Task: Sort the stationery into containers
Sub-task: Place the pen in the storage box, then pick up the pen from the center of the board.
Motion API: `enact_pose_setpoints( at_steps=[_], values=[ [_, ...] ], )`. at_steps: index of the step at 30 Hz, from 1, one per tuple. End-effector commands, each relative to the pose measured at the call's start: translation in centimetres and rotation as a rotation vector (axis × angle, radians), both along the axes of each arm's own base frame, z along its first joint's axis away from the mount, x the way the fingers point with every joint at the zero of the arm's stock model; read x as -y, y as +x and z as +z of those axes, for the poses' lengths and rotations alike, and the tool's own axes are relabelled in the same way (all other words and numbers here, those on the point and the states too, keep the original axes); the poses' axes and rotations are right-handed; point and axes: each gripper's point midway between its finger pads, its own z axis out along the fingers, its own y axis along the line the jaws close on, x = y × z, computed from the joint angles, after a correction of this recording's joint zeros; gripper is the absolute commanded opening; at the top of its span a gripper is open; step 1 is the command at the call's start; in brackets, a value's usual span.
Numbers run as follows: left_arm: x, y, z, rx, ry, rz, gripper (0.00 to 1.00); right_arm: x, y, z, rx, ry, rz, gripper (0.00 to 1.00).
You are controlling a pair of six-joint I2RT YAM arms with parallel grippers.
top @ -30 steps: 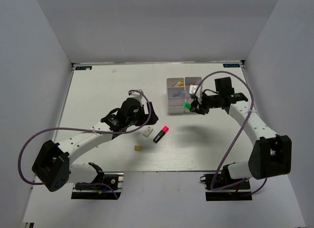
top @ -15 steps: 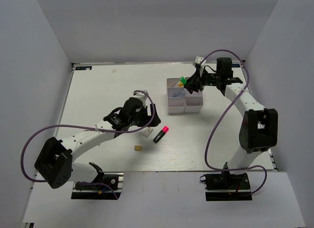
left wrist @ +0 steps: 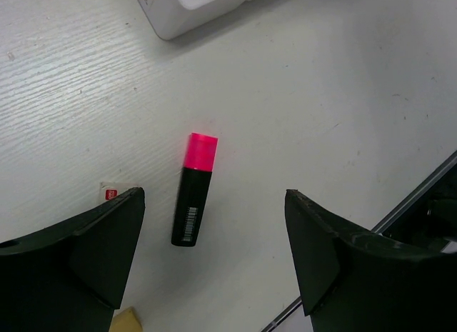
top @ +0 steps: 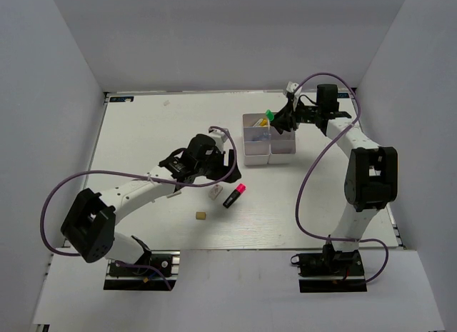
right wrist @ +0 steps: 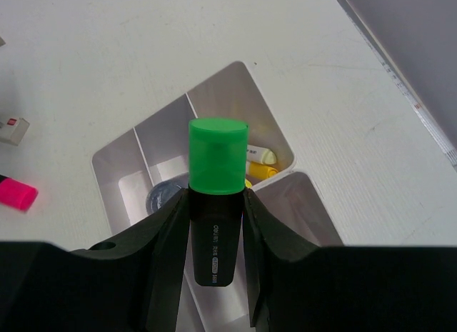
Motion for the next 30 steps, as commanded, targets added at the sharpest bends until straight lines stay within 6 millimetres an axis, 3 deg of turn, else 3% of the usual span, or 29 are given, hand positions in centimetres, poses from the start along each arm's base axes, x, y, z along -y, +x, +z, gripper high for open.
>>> enact_pose_setpoints(
  at_steps=[1,7,11,14,18,20,22,23,25,26,27,28,30],
  values=[
    [0.9,0.0,1.6,0.034,-0.016,-0.048,0.88,0.5,1.2,0.6,0.062,-0.005,-0.005,0.23],
    [2.1,0.0,0.9,0.037,0.011,-0.107,0.88,1.2,1.4,-0.6,0.030,-0.027,-0.023,0.48],
    [2.6,0.1,0.0,0.032,0.060,-0.128,0.88,1.5,1.2,-0.5,0.030,-0.029,-0.024,0.54],
    [3.1,0.6,-0.1,0.040,0.084,-0.124,0.87,1.6,0.9,-0.1,0.024,-0.019,-0.025,0.54],
    [3.5,0.5,-0.9,0.039,0.159,-0.146,0.82,1.8,-0.2,2.5,0.032,0.024,-0.040,0.53],
    [3.8,0.5,-1.1,0.037,0.184,-0.154,0.81,2.6,-0.7,2.7,0.018,0.034,-0.087,0.48],
    [3.9,0.1,-2.0,0.029,0.223,-0.165,0.77,3.3,-0.7,5.0,0.062,0.053,-0.157,0.35],
    [4.0,0.4,-2.4,0.018,0.246,-0.159,0.75,4.6,0.1,4.0,0.031,0.034,-0.279,0.30],
    [4.3,0.4,-2.7,0.019,0.276,-0.156,0.70,5.6,0.0,5.1,0.019,0.063,-0.341,0.26],
    [3.8,0.1,-4.1,-0.011,0.316,-0.155,0.67,6.1,0.0,4.4,0.000,0.056,-0.377,0.25],
    [3.7,0.4,-4.2,-0.013,0.333,-0.145,0.60,6.4,-0.2,4.5,-0.022,0.065,-0.396,0.25],
    [4.0,0.2,-4.3,-0.018,0.340,-0.155,0.60,7.6,-0.3,4.5,-0.037,0.073,-0.424,0.25],
    [3.6,0.0,-5.5,-0.046,0.379,-0.154,0.59,8.1,-0.9,4.1,-0.062,0.071,-0.437,0.28]
  ],
)
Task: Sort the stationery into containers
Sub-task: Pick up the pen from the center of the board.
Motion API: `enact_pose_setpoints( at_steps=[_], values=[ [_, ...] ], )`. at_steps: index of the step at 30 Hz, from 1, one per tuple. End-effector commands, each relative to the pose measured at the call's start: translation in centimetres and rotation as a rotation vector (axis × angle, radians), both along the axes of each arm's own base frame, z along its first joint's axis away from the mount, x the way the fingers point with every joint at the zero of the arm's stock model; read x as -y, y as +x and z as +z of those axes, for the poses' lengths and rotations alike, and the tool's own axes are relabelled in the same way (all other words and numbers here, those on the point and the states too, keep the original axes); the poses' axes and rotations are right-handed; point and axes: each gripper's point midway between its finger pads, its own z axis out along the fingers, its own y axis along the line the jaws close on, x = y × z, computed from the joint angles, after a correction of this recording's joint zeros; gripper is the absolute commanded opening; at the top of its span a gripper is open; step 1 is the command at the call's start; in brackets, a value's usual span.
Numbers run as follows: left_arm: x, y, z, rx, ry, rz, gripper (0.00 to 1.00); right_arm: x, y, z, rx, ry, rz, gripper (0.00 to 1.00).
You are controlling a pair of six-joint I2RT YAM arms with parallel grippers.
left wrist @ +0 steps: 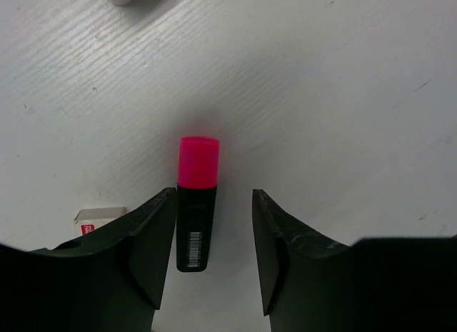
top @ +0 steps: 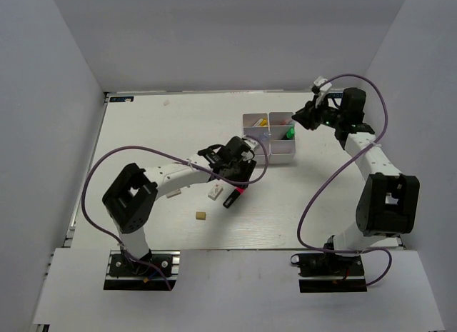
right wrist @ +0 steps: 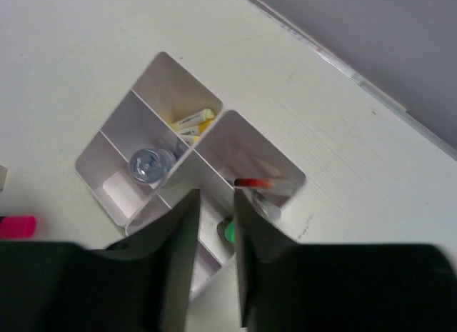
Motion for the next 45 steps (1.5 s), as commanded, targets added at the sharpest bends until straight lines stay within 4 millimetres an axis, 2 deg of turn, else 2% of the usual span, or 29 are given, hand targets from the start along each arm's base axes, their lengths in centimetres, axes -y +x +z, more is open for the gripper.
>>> enact_pose_setpoints(
  at_steps=[1,3,4,7,9,10,18,22,23,25,27,28,29,31,33,35,36,38,39,40,41,42,43,44,45],
  values=[
    [-0.4,-0.3,-0.2,0.000,0.067,-0.001,0.56,2.0,-0.2,0.0,-0.034,0.030,-0.099,0.35],
    [-0.5,-0.1,-0.3,-0.002,0.080,0.004,0.56,2.5,-0.8,-0.6,-0.041,0.028,-0.109,0.41],
    [-0.5,-0.4,-1.3,-0.015,0.112,0.010,0.58,2.6,-0.9,-0.5,-0.038,0.030,-0.111,0.42],
    [-0.8,0.0,-1.5,-0.011,0.146,0.025,0.61,2.9,-1.4,-0.8,-0.050,0.039,-0.110,0.44],
    [-0.3,0.1,-2.2,-0.011,0.161,0.020,0.63,2.9,-1.7,-0.9,-0.060,0.045,-0.107,0.44],
    [-0.7,-0.3,-2.8,-0.034,0.183,0.026,0.63,3.1,-1.7,-0.9,-0.058,0.046,-0.109,0.44],
    [-0.1,-0.8,-4.4,-0.055,0.214,0.006,0.61,3.3,-2.1,-0.7,-0.061,0.058,-0.104,0.48],
    [-0.1,-1.1,-4.8,-0.054,0.228,0.001,0.48,3.4,-2.6,-0.9,-0.075,0.064,-0.100,0.59],
    [-0.1,-1.1,-4.8,-0.054,0.228,0.001,0.39,3.4,-2.8,-0.8,-0.073,0.066,-0.100,0.59],
    [0.2,-0.8,-4.5,-0.047,0.218,0.002,0.31,3.6,-3.0,-0.9,-0.080,0.070,-0.106,0.60],
    [1.1,-0.2,-3.1,-0.015,0.175,0.004,0.22,3.7,-3.1,-0.8,-0.095,0.074,-0.113,0.66],
    [1.8,-0.4,-1.6,0.009,0.137,-0.020,0.20,3.9,-3.2,-1.0,-0.109,0.077,-0.120,0.74],
    [2.9,0.1,0.0,0.040,0.079,-0.024,0.20,4.2,-3.1,-1.0,-0.129,0.087,-0.149,0.90],
    [4.3,0.7,3.0,0.095,-0.012,-0.040,0.20,5.5,-2.2,-1.1,-0.140,0.096,-0.252,0.90],
    [5.9,1.4,7.1,0.172,-0.143,-0.052,0.20,7.4,-1.3,-1.7,-0.222,0.156,-0.401,0.90],
    [6.9,2.6,10.4,0.232,-0.252,-0.053,0.20,8.4,-1.1,-2.0,-0.270,0.181,-0.418,0.90],
    [7.8,3.6,13.4,0.294,-0.353,-0.042,0.20,8.0,-1.2,-1.9,-0.288,0.198,-0.378,0.90],
    [8.8,4.5,15.2,0.378,-0.413,-0.062,0.20,8.4,-1.6,-1.7,-0.311,0.243,-0.386,0.71],
    [9.6,5.2,17.3,0.445,-0.482,-0.066,0.20,8.4,-1.7,-2.1,-0.315,0.250,-0.373,0.58],
    [10.3,5.8,17.7,0.474,-0.498,-0.073,0.20,8.3,-1.8,-1.9,-0.306,0.254,-0.364,0.25],
    [10.6,6.7,18.3,0.495,-0.518,-0.063,0.20,8.3,-1.9,-1.9,-0.304,0.253,-0.354,0.03],
    [11.2,7.3,18.7,0.522,-0.531,-0.070,0.20,8.3,-2.0,-2.0,-0.309,0.252,-0.351,0.00],
    [12.1,8.0,20.7,0.560,-0.576,-0.067,0.20,8.4,-2.2,-2.2,-0.314,0.248,-0.348,0.00],
    [12.8,9.2,19.4,0.554,-0.563,-0.059,0.20,8.1,-2.5,-2.3,-0.320,0.248,-0.324,0.00],
    [13.4,9.7,19.4,0.557,-0.567,-0.059,0.20,8.1,-2.7,-2.2,-0.322,0.250,-0.321,0.00]
  ],
)
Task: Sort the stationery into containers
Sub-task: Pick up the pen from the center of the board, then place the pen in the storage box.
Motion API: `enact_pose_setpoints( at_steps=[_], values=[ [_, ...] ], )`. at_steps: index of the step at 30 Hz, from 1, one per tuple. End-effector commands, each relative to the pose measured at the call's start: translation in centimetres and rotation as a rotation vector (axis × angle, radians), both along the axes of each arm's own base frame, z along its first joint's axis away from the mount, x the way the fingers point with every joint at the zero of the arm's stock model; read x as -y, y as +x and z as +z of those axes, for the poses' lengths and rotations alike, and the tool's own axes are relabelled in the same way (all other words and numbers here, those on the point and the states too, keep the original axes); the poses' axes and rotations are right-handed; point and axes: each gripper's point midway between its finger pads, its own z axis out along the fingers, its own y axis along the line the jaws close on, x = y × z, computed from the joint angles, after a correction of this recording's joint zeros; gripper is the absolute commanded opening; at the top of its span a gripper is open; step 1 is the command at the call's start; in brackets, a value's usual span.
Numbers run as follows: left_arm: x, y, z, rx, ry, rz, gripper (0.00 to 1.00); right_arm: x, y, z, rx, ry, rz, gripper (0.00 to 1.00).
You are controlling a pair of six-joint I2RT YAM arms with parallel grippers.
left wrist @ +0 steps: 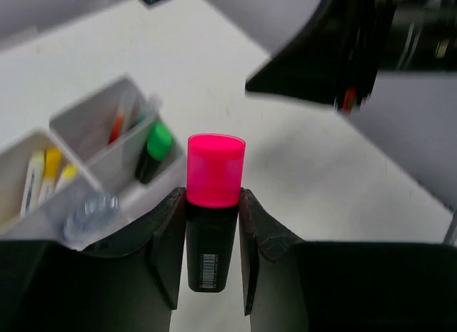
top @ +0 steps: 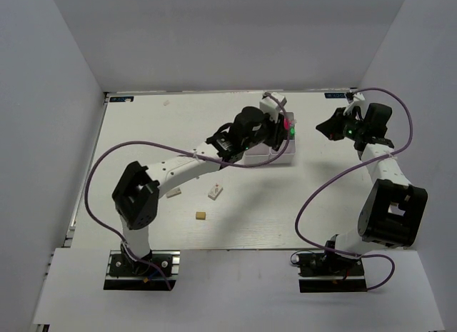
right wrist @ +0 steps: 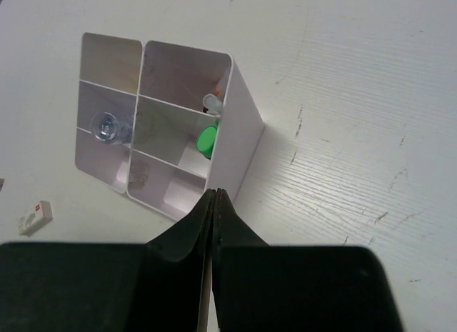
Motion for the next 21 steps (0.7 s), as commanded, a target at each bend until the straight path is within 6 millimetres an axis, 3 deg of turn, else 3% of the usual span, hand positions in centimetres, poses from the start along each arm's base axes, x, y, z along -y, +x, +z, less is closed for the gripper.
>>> enact_pose_setpoints(
  at_steps=[1,2,3,4,6,9,11,16,21],
  values=[
    [3.0,3.1,4.6,0.139,-0.124,-0.011,0.20,-0.7,-0.7,0.9,0.028,0.012,0.063,0.00],
    [3.6,3.6,4.4,0.147,-0.120,-0.013,0.20,-0.8,-0.9,0.7,0.027,0.012,0.070,0.00],
    [4.1,4.6,2.7,0.135,-0.097,0.012,0.20,-0.8,-1.1,0.9,0.038,0.004,0.071,0.00],
    [4.7,5.2,4.0,0.175,-0.121,0.011,0.20,-0.9,-1.4,0.5,0.039,0.003,0.077,0.00],
    [4.7,6.9,2.6,0.197,-0.105,0.054,0.20,-1.0,-1.7,0.9,0.057,-0.006,0.086,0.00],
    [4.8,8.5,3.2,0.247,-0.120,0.112,0.22,-1.0,-2.1,0.3,0.050,-0.005,0.092,0.00],
    [4.8,9.5,1.8,0.245,-0.098,0.128,0.22,-1.0,-2.3,0.2,0.045,-0.001,0.095,0.00],
    [4.9,10.9,1.4,0.274,-0.089,0.147,0.23,-1.0,-2.6,-0.1,0.040,0.010,0.109,0.00],
    [5.5,10.8,1.6,0.266,-0.118,0.131,0.23,-0.8,-2.8,-0.2,0.041,0.008,0.111,0.00]
  ],
)
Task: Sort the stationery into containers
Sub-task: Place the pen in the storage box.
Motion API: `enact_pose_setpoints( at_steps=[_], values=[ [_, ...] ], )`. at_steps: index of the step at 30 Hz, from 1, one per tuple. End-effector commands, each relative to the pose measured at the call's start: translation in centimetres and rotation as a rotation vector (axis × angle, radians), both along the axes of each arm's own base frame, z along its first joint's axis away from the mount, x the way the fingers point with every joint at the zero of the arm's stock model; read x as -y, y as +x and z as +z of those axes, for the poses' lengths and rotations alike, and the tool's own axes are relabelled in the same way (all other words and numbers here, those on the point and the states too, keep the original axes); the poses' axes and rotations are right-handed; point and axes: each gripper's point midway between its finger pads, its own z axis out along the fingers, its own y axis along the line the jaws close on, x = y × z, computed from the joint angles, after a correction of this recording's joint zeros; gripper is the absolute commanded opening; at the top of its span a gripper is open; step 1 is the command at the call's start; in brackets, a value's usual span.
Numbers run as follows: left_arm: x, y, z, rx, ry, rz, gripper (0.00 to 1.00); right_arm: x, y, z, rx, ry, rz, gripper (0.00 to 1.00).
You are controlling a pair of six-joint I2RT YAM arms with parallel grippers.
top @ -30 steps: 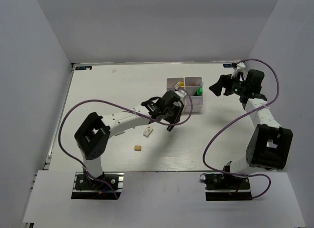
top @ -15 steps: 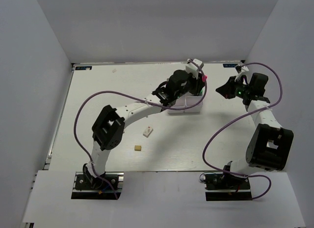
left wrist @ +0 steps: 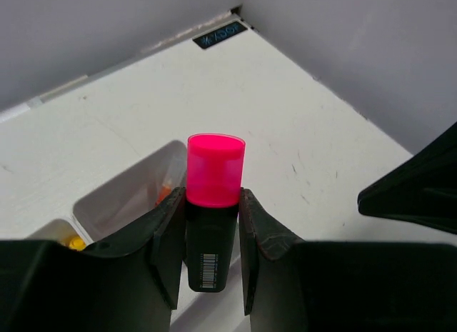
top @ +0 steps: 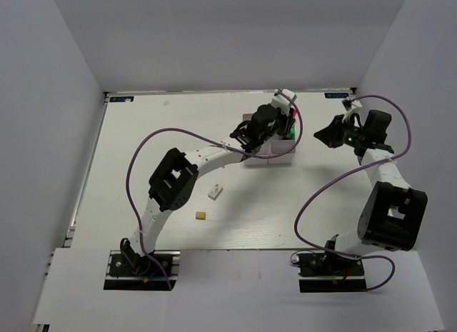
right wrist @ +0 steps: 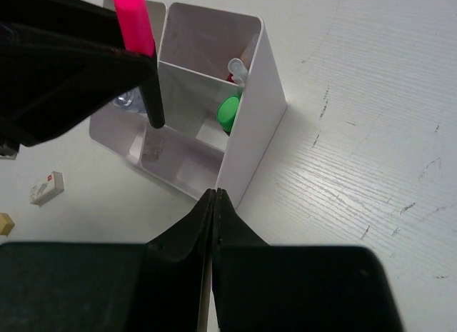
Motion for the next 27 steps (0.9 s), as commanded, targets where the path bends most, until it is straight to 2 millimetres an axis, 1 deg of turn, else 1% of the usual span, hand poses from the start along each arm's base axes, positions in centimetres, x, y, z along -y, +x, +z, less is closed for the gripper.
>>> enact_pose_setpoints(
  at_steps=[1,2,3,4,6,7,9,10,12,13,14,15,16,17,18,19,20,21,22,23,24,25,26,27],
  values=[
    [0.0,0.8,5.4,0.085,-0.098,0.011,0.23,-0.1,-0.5,1.2,0.048,-0.006,0.024,0.00],
    [-0.6,1.4,5.4,0.086,-0.096,0.037,0.23,-0.1,-0.5,1.0,0.043,-0.003,0.025,0.00],
    [-0.7,1.7,4.7,0.087,-0.080,0.045,0.23,-0.1,-0.6,0.9,0.040,-0.001,0.025,0.00],
    [-0.8,1.8,4.7,0.088,-0.079,0.056,0.24,-0.1,-0.7,1.0,0.041,0.002,0.030,0.00],
    [-1.0,2.3,3.3,0.084,-0.051,0.079,0.24,-0.2,-0.6,1.1,0.044,0.003,0.034,0.00],
    [-1.1,2.4,3.3,0.085,-0.051,0.091,0.25,-0.1,-0.6,1.1,0.048,-0.001,0.036,0.00],
    [-0.8,2.8,2.6,0.090,-0.038,0.090,0.29,-0.5,-1.2,0.8,0.027,0.011,0.057,0.00],
    [-0.9,2.9,2.9,0.097,-0.029,0.098,0.31,-0.6,-1.3,0.6,0.019,0.014,0.066,0.00],
    [-0.7,3.2,2.9,0.096,-0.028,0.098,0.32,-1.0,-1.8,0.8,0.025,0.015,0.099,0.02],
    [-0.5,3.1,1.8,0.081,-0.010,0.089,0.34,-1.0,-1.9,0.9,0.026,0.017,0.106,0.04],
    [-0.4,3.2,2.2,0.087,-0.017,0.089,0.36,-1.1,-1.8,1.0,0.037,0.007,0.117,0.08],
    [-0.3,3.0,2.0,0.081,-0.011,0.079,0.38,-1.1,-2.0,0.8,0.023,0.010,0.118,0.10],
    [-0.3,3.1,1.4,0.075,-0.004,0.079,0.38,-1.1,-1.9,1.0,0.031,0.005,0.122,0.13],
    [-0.3,3.1,1.2,0.069,0.003,0.079,0.40,-1.0,-1.9,0.9,0.029,0.000,0.124,0.19],
    [-0.3,3.1,1.2,0.069,0.003,0.079,0.41,-1.0,-2.0,0.9,0.032,-0.003,0.128,0.22],
    [-0.3,3.1,1.2,0.069,0.003,0.079,0.45,-1.0,-1.9,0.9,0.032,-0.002,0.130,0.24],
    [-0.4,3.0,0.7,0.063,0.012,0.079,0.52,-1.3,-2.2,1.1,0.039,0.008,0.153,0.30],
    [-0.5,2.9,1.4,0.069,0.003,0.079,0.52,-1.4,-2.3,1.1,0.042,0.011,0.163,0.34],
    [-0.5,2.9,1.4,0.069,0.003,0.079,0.55,-1.6,-2.5,1.2,0.048,0.019,0.184,0.37],
    [-0.6,2.9,2.0,0.075,-0.004,0.079,0.61,-1.8,-2.8,1.3,0.049,0.023,0.200,0.43],
    [-0.5,2.7,2.9,0.088,-0.021,0.071,0.64,-2.2,-3.0,1.4,0.060,0.033,0.227,0.57],
    [-0.5,2.7,3.0,0.088,-0.021,0.071,0.66,-2.4,-3.3,1.5,0.065,0.044,0.251,0.61],
    [-0.2,2.3,4.1,0.089,-0.054,0.050,0.70,-2.7,-3.8,1.5,0.070,0.049,0.280,0.69],
    [0.0,2.1,4.1,0.088,-0.056,0.035,0.73,-3.0,-4.1,1.8,0.103,0.043,0.321,0.71]
  ],
)
